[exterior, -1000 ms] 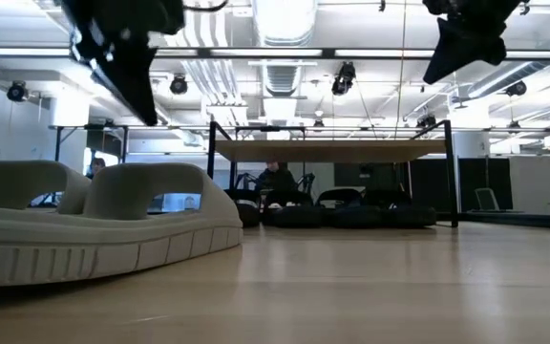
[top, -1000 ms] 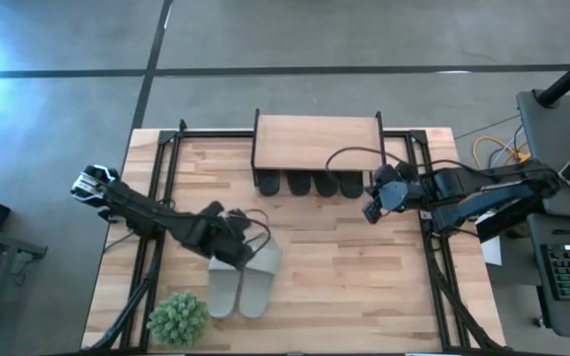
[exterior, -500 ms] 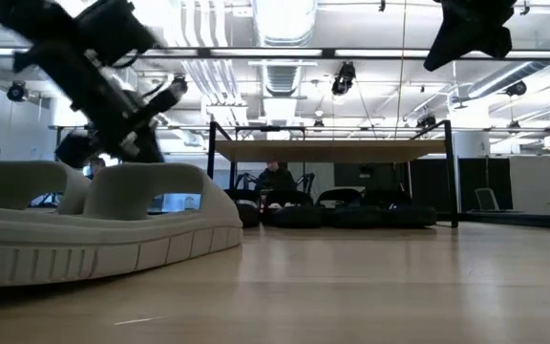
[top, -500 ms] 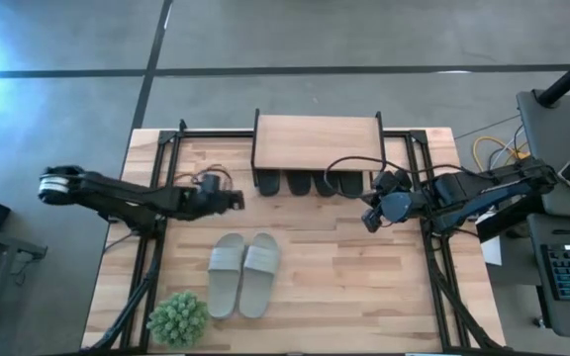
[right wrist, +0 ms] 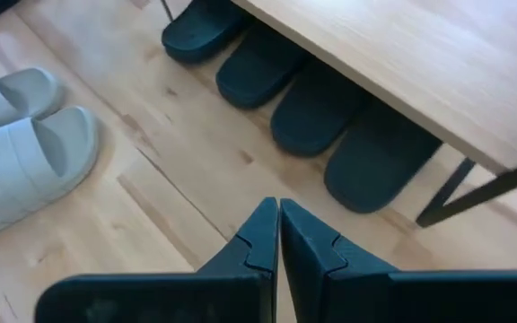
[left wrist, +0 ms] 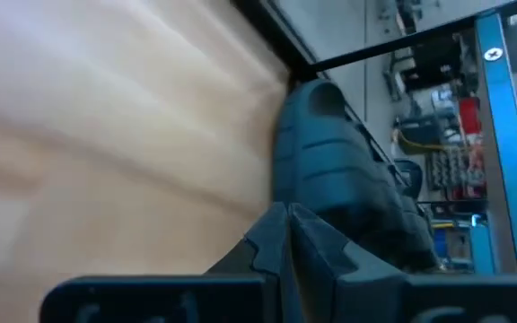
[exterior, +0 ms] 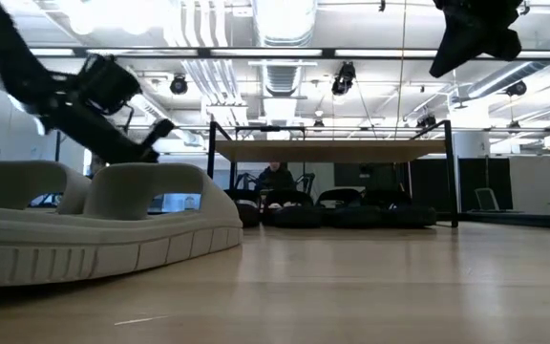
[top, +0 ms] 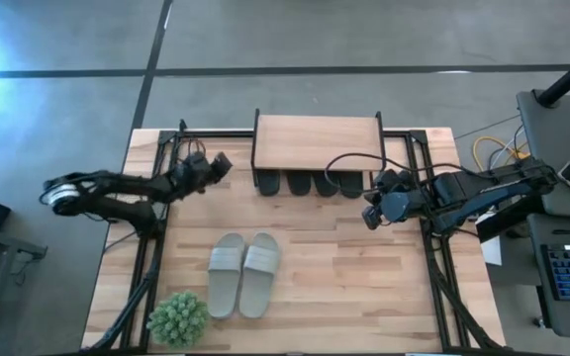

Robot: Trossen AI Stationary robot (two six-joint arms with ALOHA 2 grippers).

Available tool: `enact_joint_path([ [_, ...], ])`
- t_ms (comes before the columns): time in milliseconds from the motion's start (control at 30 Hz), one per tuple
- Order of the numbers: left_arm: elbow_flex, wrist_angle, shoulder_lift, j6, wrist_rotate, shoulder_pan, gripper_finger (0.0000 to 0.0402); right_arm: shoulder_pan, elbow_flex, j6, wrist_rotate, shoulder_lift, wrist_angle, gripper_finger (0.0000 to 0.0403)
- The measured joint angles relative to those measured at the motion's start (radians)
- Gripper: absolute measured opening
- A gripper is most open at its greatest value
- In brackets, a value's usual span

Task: Pick and place slides into the shelf
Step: Adjust the shelf

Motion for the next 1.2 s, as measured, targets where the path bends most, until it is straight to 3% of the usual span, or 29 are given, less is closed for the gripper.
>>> enact_joint_path([
  [233,0.199,0.027,0.308,0.165,0.195,0.133,0.0001,0.000,0.005,0.083,-0.005,0.000,-0.031,0.0009],
  [533,0.412,0.024,0.521,0.248,0.272,0.174,0.0001,0.000,0.006,0.155,-0.008,-0.002,-0.041,0.0009],
  [800,0.451,-0.007,0.543,0.297,0.310,0.200,0.0001,0.000,0.006,0.161,-0.002,-0.002,-0.044,0.0009],
  [1067,0.455,-0.008,0.544,0.336,0.411,0.213,0.0001,-0.013,0.003,0.161,0.002,-0.002,-0.051,0.0009],
  [1200,0.421,-0.016,0.490,0.358,0.350,0.216,0.0002,-0.016,0.015,0.185,0.006,-0.002,-0.051,0.0009],
])
